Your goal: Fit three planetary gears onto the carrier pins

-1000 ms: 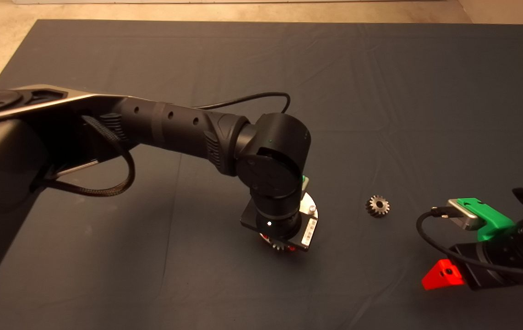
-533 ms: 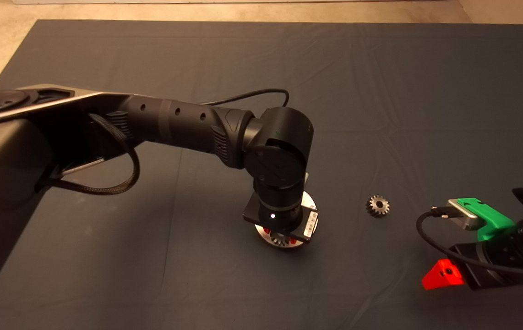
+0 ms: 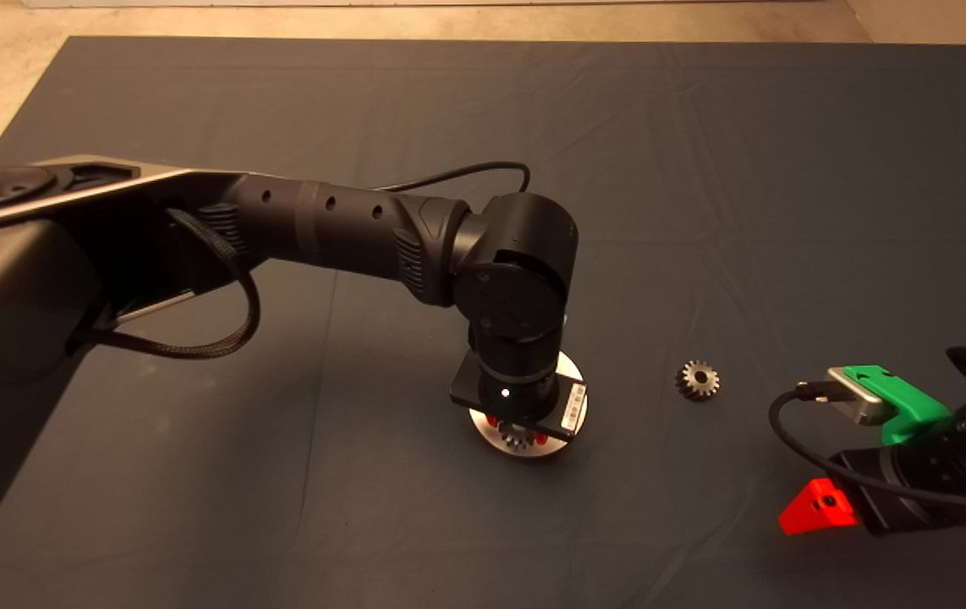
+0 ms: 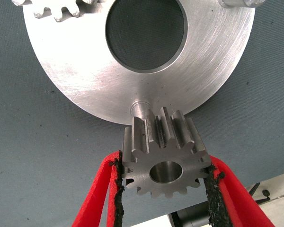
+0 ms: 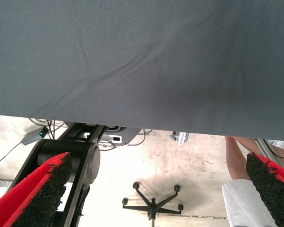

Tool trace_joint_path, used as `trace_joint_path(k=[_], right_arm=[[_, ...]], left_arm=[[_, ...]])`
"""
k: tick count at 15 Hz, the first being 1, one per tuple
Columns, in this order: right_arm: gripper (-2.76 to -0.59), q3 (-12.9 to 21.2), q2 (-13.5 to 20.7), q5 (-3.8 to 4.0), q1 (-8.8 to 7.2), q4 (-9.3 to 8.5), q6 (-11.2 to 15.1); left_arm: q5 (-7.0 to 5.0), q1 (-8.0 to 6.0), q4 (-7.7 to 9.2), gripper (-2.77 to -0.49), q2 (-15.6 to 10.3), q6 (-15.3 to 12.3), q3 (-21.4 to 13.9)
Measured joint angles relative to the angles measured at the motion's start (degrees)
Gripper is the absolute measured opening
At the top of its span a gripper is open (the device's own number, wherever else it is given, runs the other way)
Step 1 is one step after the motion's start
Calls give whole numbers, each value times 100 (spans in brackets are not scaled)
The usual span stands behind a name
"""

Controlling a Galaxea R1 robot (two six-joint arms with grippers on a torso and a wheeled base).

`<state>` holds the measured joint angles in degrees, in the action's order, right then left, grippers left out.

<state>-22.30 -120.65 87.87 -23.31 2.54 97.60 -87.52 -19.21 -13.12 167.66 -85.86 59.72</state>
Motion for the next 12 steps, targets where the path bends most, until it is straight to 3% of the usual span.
trace_joint_path(k=[12], right_arm=[[-63, 0, 0, 0, 0, 0, 0]], left_arm=[[-2, 1, -5, -235, -24, -2, 15]])
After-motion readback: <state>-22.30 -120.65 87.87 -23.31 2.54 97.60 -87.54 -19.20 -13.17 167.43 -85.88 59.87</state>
